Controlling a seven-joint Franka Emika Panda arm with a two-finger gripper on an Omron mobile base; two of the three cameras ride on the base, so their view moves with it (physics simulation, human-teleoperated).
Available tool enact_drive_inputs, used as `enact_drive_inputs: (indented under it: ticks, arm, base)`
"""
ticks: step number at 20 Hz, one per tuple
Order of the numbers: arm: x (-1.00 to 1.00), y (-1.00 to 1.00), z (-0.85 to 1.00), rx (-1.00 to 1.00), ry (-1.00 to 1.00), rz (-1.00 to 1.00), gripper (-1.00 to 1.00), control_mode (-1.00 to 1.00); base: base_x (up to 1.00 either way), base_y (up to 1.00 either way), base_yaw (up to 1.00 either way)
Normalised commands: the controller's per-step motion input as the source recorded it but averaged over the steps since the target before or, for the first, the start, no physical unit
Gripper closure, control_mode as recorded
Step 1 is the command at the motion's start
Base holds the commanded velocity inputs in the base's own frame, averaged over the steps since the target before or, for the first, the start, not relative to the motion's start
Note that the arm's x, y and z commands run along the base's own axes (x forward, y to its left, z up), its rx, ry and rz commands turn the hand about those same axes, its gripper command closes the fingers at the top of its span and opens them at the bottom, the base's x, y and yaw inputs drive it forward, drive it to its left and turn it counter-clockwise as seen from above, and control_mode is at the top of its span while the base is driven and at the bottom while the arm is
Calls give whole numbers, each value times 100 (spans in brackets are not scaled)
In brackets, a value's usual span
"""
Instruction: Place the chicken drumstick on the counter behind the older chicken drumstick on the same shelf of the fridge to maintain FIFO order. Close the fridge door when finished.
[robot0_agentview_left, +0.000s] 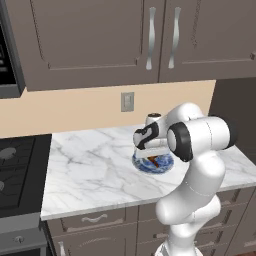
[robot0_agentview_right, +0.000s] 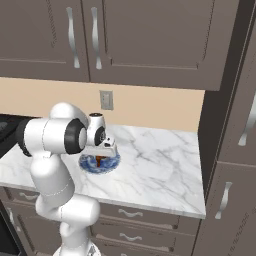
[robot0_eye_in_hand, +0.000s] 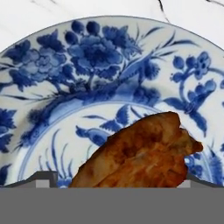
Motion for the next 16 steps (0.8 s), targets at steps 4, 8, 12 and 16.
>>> enact_drive_inputs:
  ticks: [4, 8, 12, 16]
  arm:
    - [0, 0, -12, 0, 0, -1, 100, -100]
    - [0, 0, -3, 0, 0, 0, 100, -100]
    - [-21, 0, 0, 0, -8, 0, 100, -100]
    - [-41, 0, 7, 0, -22, 0, 100, -100]
  base:
    - [0, 0, 0]
    - [0, 0, 0]
    - [0, 0, 0]
    - [0, 0, 0]
